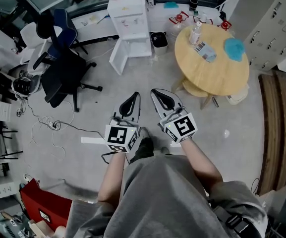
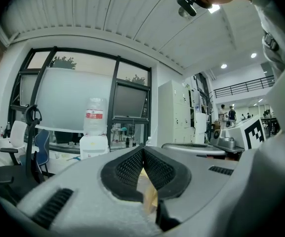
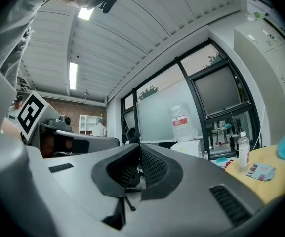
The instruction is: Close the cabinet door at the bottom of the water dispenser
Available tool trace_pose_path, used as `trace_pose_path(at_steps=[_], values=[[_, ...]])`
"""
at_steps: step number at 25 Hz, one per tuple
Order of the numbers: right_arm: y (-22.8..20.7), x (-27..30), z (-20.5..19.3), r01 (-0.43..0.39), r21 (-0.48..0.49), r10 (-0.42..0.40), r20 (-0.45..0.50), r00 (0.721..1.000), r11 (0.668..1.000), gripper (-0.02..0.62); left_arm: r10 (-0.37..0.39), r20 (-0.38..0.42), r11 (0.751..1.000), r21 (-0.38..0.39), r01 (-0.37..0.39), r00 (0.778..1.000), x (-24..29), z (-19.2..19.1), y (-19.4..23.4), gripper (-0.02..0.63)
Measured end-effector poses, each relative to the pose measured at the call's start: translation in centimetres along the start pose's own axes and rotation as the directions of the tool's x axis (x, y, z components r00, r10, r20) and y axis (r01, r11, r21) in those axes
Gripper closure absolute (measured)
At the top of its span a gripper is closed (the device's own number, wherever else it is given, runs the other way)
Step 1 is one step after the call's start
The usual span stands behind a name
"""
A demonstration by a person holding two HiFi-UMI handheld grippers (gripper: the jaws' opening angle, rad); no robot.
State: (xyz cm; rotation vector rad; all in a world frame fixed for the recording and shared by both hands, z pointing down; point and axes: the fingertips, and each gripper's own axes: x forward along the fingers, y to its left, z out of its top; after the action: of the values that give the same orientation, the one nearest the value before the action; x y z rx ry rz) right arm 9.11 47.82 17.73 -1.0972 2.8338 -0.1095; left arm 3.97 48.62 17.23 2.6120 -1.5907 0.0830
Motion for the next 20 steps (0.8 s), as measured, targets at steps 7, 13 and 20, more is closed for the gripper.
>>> trace_pose_path(at_steps=[7,13,20], values=[[-0.2,6.3,-1.1,0.016,0.014,-0.015,-0.030,0.999,1.000,0.585,-0.010,-0.014,0.999,-0.030,0.009,1.000,1.8,-0.2,6.2,0.598],[0.0,11.2,-1.7,0.026,0.002,-0.026,-0.055,0.998,1.000,0.586,-0.016,-0.020,0.999,-0.052,0.015,1.000,2.9,-0.5,11.4,0.598],[-0.3,15.0,-2.2,0.052,-0.011,-0.052,-0.065,0.997,0.999,0.585,-0.034,-0.028,0.997,-0.076,0.032,0.999,4.3,-1.1,15.6,0.598]])
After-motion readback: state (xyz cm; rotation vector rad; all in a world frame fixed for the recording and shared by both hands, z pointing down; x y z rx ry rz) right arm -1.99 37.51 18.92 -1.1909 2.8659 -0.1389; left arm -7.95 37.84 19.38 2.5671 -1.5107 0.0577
